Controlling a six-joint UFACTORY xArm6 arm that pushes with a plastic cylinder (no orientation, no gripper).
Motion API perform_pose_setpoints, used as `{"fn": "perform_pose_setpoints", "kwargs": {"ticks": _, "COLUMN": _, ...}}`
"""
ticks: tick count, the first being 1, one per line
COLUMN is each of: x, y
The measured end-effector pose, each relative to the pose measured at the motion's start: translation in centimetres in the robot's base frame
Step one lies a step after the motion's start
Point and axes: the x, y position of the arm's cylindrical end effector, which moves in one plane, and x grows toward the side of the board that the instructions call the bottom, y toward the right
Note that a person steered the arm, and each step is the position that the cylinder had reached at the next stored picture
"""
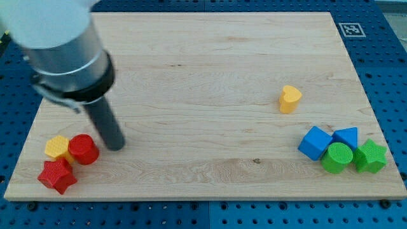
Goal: Slide the yellow heart towards the bottom left
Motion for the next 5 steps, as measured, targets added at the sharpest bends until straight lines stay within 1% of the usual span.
{"fn": "perform_pose_setpoints", "kwargs": {"ticks": 1, "x": -5.8, "y": 5.3}}
{"fn": "perform_pose_setpoints", "kwargs": {"ticks": 2, "x": -14.5, "y": 8.1}}
{"fn": "perform_pose_setpoints", "kwargs": {"ticks": 3, "x": -21.5, "y": 13.9}}
{"fn": "perform_pose_setpoints", "kwargs": {"ticks": 4, "x": -23.1, "y": 25.6}}
{"fn": "perform_pose_setpoints", "kwargs": {"ticks": 5, "x": -19.3, "y": 34.7}}
